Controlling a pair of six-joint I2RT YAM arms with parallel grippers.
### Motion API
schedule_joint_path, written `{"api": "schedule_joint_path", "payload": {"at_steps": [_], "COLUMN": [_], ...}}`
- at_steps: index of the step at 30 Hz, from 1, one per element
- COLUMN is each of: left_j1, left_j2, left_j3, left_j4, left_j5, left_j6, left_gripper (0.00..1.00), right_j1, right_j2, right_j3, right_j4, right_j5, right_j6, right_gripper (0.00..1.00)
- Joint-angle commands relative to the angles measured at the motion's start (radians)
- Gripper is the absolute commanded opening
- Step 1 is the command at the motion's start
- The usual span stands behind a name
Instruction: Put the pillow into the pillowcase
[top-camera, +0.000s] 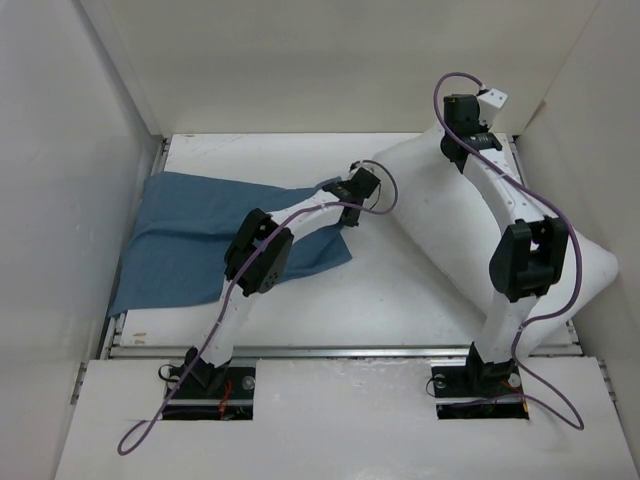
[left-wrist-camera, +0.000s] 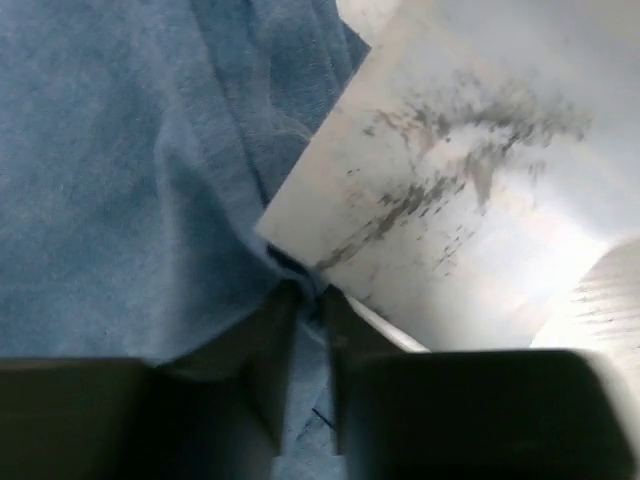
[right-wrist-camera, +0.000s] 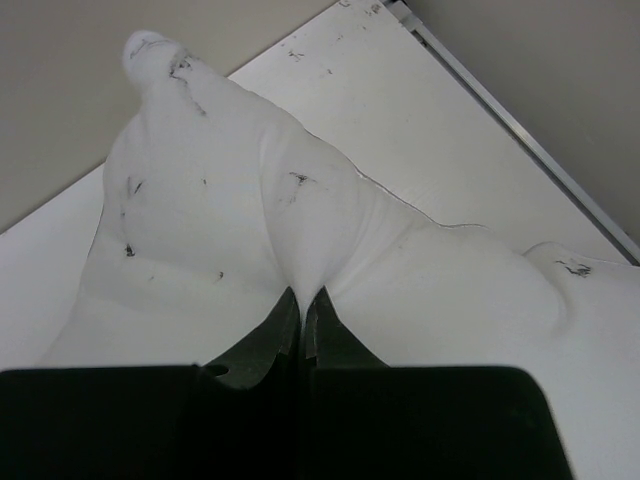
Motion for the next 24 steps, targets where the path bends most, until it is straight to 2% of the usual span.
{"api": "schedule_joint_path", "payload": {"at_steps": [1,2,3,5,10,16,24], "left_j1": [-0.005,-0.005,-0.005,-0.005,-0.005,0.027,0.075], "left_j2": [0.002,0.002,-0.009,-0.034,-0.237,-0.438,-0.538], "left_j3": [0.041,0.050,0.062,0.072,-0.008,-0.082,-0.134], "left_j4": [-0.038,-0.047,-0.047,-0.072,-0.020,-0.009,-0.027], "left_j5": [-0.048,-0.057,-0.058,-0.068,-0.068,0.086,0.269], "left_j6": [-0.019,-0.019,-0.019,-0.019,0.018,0.043,0.043], "left_gripper": [0.10,0.03,0.00,0.00,0.00,0.00,0.00], "right_j1": [0.001,0.001,0.001,0.001,0.001,0.001,0.030], "right_j2": [-0.033,-0.033,-0.033,-0.033,-0.103,-0.212,-0.269], "right_j3": [-0.006,-0.006,-0.006,-0.017,-0.097,-0.244,-0.313], "right_j4": [0.008,0.008,0.008,0.008,0.066,0.151,0.189], "right_j5": [0.014,0.014,0.005,-0.009,-0.042,-0.130,-0.175], "right_j6": [-0.008,-0.008,-0.008,-0.008,-0.031,-0.069,-0.058], "right_gripper": [0.00,0.00,0.00,0.00,0.00,0.00,0.00]}}
